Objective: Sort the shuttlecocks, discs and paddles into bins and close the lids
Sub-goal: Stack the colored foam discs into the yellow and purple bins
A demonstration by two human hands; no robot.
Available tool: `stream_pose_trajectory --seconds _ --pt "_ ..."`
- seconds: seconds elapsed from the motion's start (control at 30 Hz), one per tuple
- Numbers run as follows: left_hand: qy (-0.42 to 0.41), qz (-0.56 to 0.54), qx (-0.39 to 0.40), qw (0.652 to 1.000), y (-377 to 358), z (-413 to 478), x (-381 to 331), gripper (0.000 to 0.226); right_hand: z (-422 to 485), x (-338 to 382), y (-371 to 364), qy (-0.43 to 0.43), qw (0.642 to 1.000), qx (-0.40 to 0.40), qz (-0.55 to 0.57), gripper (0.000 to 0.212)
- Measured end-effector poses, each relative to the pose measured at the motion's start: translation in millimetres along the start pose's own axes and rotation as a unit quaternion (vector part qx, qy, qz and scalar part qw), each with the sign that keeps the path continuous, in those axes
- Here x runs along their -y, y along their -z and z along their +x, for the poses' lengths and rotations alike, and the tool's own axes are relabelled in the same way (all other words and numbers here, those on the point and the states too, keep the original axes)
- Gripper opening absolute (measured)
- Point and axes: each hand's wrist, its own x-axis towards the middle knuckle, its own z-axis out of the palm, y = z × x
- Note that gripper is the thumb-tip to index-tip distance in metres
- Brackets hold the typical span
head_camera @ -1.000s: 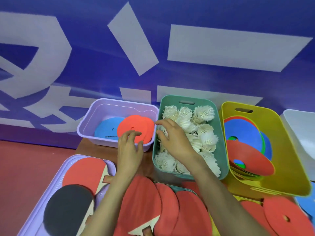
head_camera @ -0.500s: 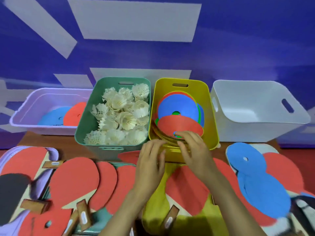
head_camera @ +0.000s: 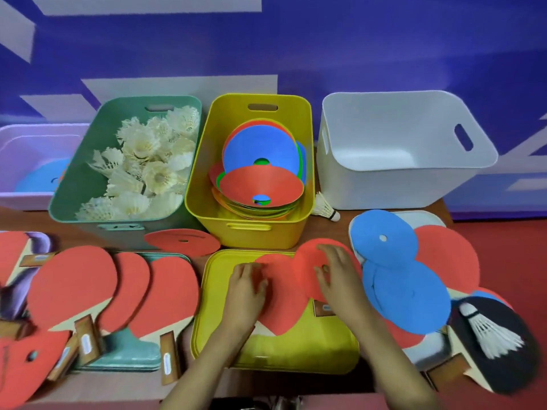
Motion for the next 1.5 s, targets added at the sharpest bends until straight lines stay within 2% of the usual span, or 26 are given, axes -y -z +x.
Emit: stream_pose_trajectory --seconds 0.07,0.13,0.3,0.37,0.5,0.6,0.77,0.9,1.0,1.07,1.13,1.23,1.37,1.5 --pt "0.017 -0.005 0.035 0.999 -15 3 -7 0.031 3 -21 -10 -0.093 0.993 0.056 -0.036 0.048" --pt "0.015 -0.002 0.07 0.997 -32 7 -19 0.036 8 -37 -16 -0.136 0.986 0.069 -0.072 0.053" --pt "0.04 0.054 0.078 0.995 -63 19 -43 0.044 15 -50 -17 -0.131 0.984 0.078 -0.097 0.055" --pt "0.058 0.077 0.075 0.993 -69 21 -48 0.044 14 -55 -11 -0.132 0.985 0.044 -0.103 0.054" --pt "0.064 0.122 0.086 0.987 -74 22 -56 0.056 9 -78 6 -0.189 0.975 -0.007 -0.118 0.055" --pt "0.066 0.122 0.086 0.987 -78 22 -62 0.059 14 -99 17 -0.223 0.968 -0.004 -0.11 0.056" --pt "-0.002 0.227 0.072 0.971 -95 20 -75 0.046 32 -113 27 -0.227 0.962 0.046 -0.143 0.054" --pt "0.032 0.226 0.092 0.969 -102 30 -83 0.048 39 -107 23 -0.236 0.958 0.035 -0.159 0.06" --pt "0.049 0.231 0.099 0.967 -98 45 -85 0.062 46 -107 21 -0.251 0.951 0.049 -0.175 0.055" --pt "0.071 0.226 0.109 0.965 -94 54 -86 0.067 48 -105 22 -0.234 0.955 0.042 -0.177 0.04" --pt "0.075 0.217 0.102 0.968 -91 58 -87 0.063 47 -102 24 -0.204 0.969 -0.01 -0.141 0.021" --pt "0.042 0.162 0.065 0.984 -86 51 -85 0.049 39 -93 33 -0.172 0.976 -0.085 -0.104 0.022" --pt "-0.029 0.073 -0.023 0.997 -74 36 -84 0.051 23 -71 42 -0.08 0.978 -0.18 -0.063 0.019" --pt "-0.067 0.043 -0.036 0.996 -52 32 -94 0.034 11 -45 48 -0.014 0.978 -0.201 -0.052 0.018"
